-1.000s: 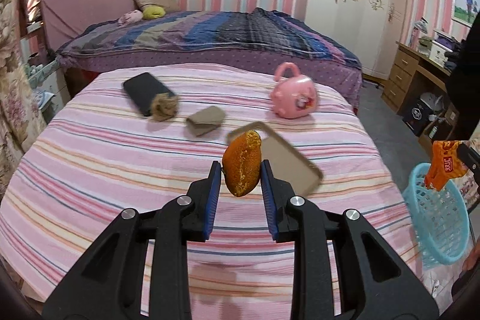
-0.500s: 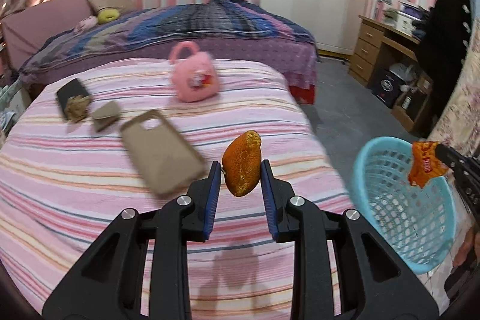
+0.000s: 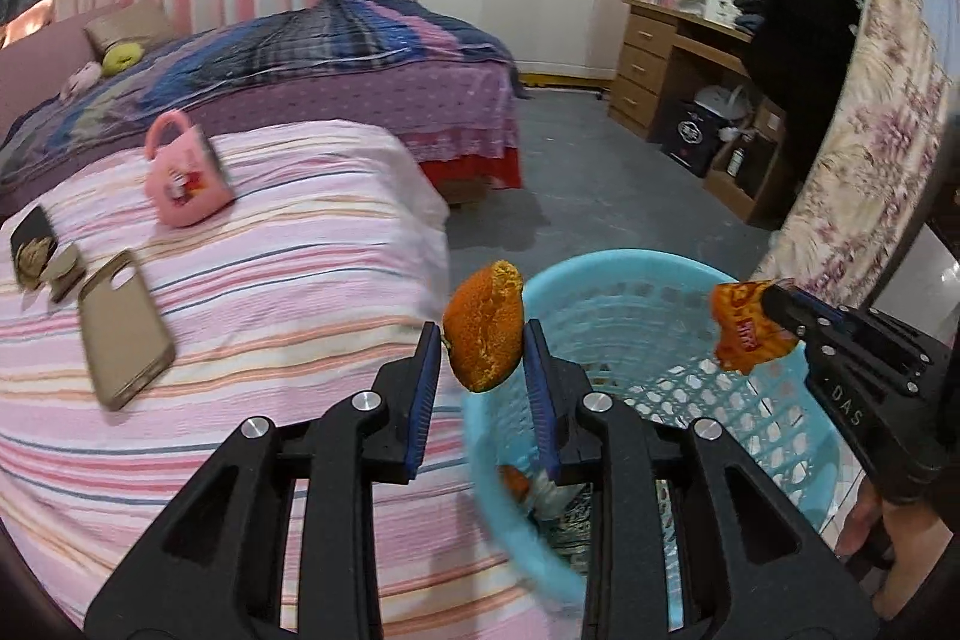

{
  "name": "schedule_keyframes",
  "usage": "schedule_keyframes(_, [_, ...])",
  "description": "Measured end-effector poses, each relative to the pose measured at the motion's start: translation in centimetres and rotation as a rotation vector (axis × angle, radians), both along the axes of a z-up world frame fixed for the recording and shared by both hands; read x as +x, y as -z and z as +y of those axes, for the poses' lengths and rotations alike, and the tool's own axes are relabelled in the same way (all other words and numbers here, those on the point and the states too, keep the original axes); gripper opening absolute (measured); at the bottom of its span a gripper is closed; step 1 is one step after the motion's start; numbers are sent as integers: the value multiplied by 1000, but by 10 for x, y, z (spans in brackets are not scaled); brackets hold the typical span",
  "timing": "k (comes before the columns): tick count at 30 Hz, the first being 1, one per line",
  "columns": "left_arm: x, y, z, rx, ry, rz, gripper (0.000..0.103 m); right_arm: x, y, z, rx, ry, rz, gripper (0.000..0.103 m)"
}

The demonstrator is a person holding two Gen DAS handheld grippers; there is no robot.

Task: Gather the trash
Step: 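Carry the tangerine and the orange wrapper over the blue basket, then open the right tool over the basket while the left tool releases the tangerine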

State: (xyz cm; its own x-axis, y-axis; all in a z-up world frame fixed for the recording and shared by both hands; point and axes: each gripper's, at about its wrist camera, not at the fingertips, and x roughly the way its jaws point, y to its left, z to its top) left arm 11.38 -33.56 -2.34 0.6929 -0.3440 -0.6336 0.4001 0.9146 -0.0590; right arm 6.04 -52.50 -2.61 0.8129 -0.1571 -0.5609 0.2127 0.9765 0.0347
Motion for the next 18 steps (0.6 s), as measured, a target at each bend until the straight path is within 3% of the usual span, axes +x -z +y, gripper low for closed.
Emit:
schedule_keyframes(14, [3,11,-26,8,47,25,29,2,4,-8,8,-1,63,7])
schedule_keyframes(16, [3,12,-26,12,48,23,29,2,4,-9,15,8,60,13])
schedule_keyframes(18, [3,12,-26,13,48,21,29,1,4,-6,19,14,48,34])
